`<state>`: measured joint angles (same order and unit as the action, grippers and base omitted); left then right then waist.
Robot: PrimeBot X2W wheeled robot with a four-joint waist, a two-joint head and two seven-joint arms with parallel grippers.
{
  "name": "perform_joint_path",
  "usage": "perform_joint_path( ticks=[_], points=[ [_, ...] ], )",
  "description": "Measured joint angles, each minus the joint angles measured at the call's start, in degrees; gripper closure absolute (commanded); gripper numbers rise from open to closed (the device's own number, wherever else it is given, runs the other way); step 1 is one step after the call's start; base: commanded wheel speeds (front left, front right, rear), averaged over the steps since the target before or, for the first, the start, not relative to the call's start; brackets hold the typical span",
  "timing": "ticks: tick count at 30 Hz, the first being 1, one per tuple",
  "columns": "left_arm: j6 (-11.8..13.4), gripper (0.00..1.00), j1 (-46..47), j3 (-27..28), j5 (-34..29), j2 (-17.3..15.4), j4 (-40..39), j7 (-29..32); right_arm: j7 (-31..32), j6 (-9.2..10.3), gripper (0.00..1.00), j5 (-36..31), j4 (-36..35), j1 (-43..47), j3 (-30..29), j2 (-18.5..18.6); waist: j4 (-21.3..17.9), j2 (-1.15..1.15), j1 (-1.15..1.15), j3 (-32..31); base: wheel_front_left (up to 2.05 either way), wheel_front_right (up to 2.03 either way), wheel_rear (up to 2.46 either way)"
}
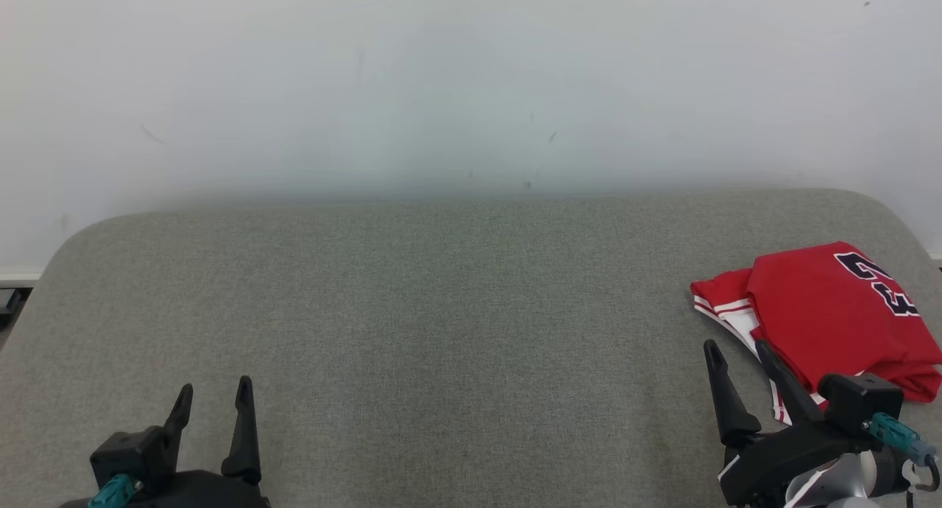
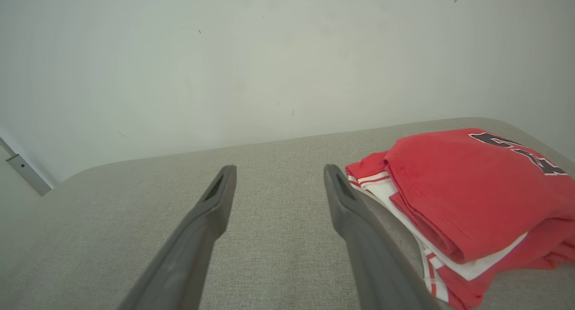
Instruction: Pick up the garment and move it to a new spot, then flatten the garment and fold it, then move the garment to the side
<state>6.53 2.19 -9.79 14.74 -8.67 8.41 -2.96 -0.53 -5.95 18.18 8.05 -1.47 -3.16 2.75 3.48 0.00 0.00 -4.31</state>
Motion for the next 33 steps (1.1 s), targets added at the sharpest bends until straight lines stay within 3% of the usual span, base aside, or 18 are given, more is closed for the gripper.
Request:
perform_joint_path(
  ticks=[10, 11, 20, 33],
  points=[
    [0.00, 0.00, -0.65, -0.13, -0.01, -0.01, 0.13, 0.19, -0.07, 1.48, 0.00, 1.03, -0.68, 0.47, 0.69, -0.01, -0.30, 0.00, 0.00, 0.26, 0.00, 0.00, 0.00],
    [0.00, 1.00, -0.70, -0.16, 0.00, 0.03, 0.24, 0.23, -0.02, 1.48, 1.00, 1.15, -0.59, 0.53, 0.78, -0.04, -0.31, 0.00, 0.00, 0.28, 0.00, 0.00, 0.00],
    [-0.07, 1.00, -4.25, -0.41, 0.85, 1.60, 4.77, 0.44, 0.10, 1.48, 1.00, 1.76, 4.32, 4.73, 1.15, -0.71, -0.34, 0.00, 0.00, 0.32, 0.00, 0.00, 0.00],
    [-2.07, 1.00, -3.93, 1.94, 11.56, 2.27, 5.65, 2.00, 1.14, 1.41, 1.00, 11.91, 5.01, 4.30, 0.22, -0.71, -0.84, 0.00, 0.00, 0.93, 0.00, 0.00, 0.00]
  ],
)
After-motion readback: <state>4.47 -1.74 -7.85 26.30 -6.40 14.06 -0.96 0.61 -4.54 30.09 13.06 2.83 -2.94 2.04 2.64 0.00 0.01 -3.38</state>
